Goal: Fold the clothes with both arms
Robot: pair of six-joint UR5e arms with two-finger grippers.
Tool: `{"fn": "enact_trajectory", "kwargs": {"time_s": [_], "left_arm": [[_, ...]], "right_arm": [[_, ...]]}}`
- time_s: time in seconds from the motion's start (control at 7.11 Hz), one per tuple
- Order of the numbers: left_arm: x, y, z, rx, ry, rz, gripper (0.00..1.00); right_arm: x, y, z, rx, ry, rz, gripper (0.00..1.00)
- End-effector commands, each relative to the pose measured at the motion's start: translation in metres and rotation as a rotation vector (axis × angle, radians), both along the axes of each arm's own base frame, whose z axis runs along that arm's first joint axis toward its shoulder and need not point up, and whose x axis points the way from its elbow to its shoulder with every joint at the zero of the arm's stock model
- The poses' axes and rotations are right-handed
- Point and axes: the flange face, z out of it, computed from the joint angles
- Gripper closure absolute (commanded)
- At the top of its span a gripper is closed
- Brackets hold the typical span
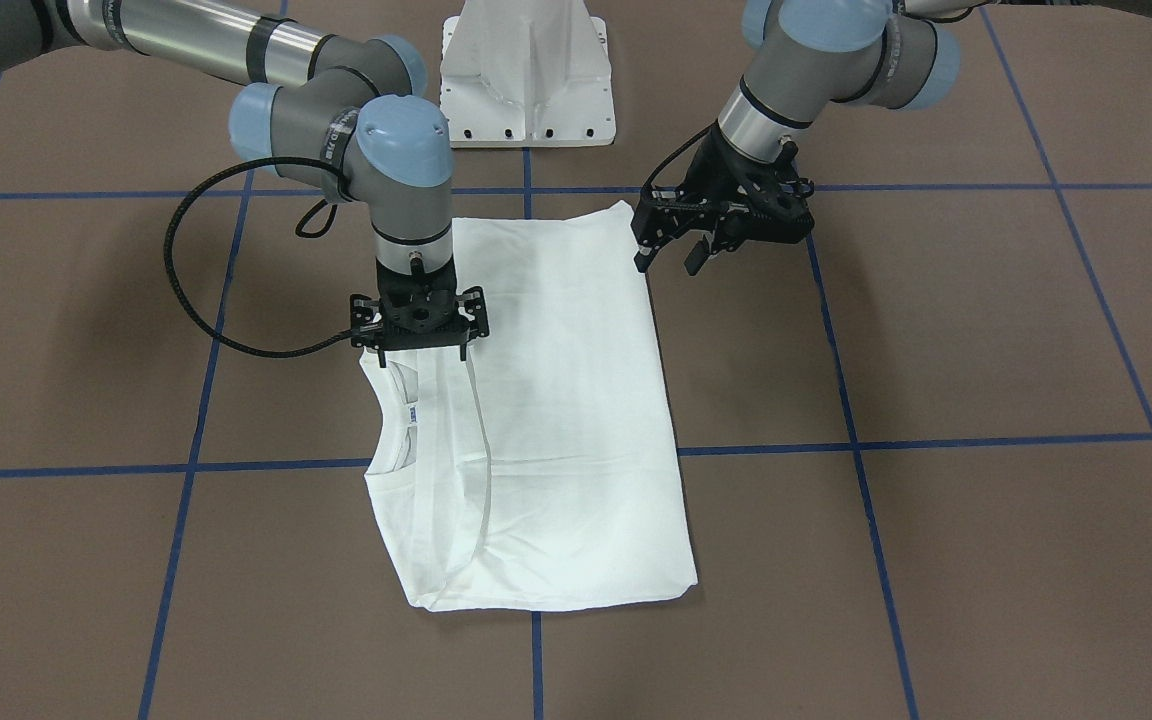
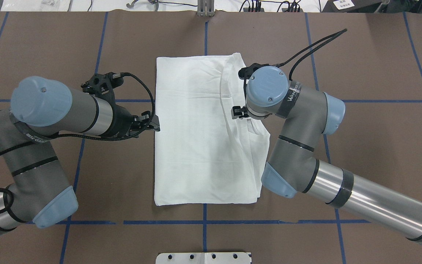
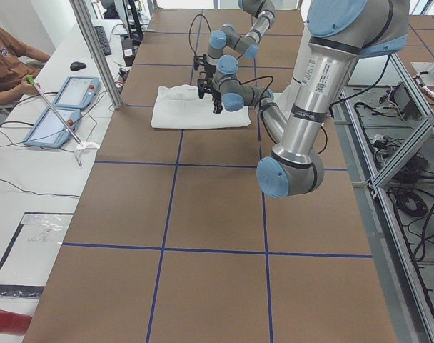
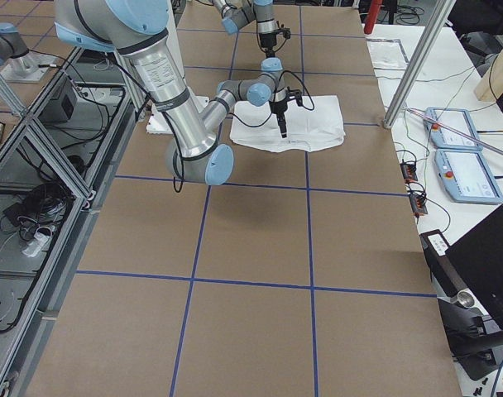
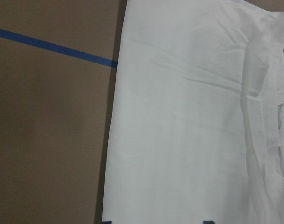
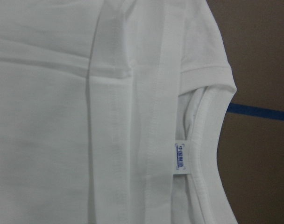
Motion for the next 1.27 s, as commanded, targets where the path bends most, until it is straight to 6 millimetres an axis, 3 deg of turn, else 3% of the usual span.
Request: {"fn": "enact_trajectory", "kwargs": {"time_s": [0.0,0.14,0.42,0.56,0.84,0.99,1.13], "left_arm": [[0.0,0.0,0.001,-0.001,-0.001,0.0,0.28],[0.0,0.001,0.0,0.001,0.001,0.002,0.28],[0.001,0.001,0.0,0.001,0.001,0.002,0.28],[-0.001,0.002,-0.004,0.005,0.008,0.002,0.28],[-0.003,0.003,-0.007,0.009,0.014,0.003,0.28],[-0.007,0.005,-0.012,0.015,0.023,0.001,0.28],[-0.009,0.006,-0.013,0.014,0.022,0.001,0.28]], "right_arm": [[-0.02,0.011,-0.004,-0.004,0.007,-0.013,0.0],[-0.022,0.01,0.012,-0.01,0.032,-0.021,0.0],[-0.023,0.008,0.021,-0.006,0.054,-0.028,0.0],[-0.012,-0.007,0.026,0.015,0.069,-0.027,0.0],[0.028,-0.029,0.074,0.053,0.126,-0.069,0.0],[0.062,-0.025,0.101,0.068,0.146,-0.087,0.0],[0.088,-0.014,0.091,0.086,0.125,-0.091,0.0]]}}
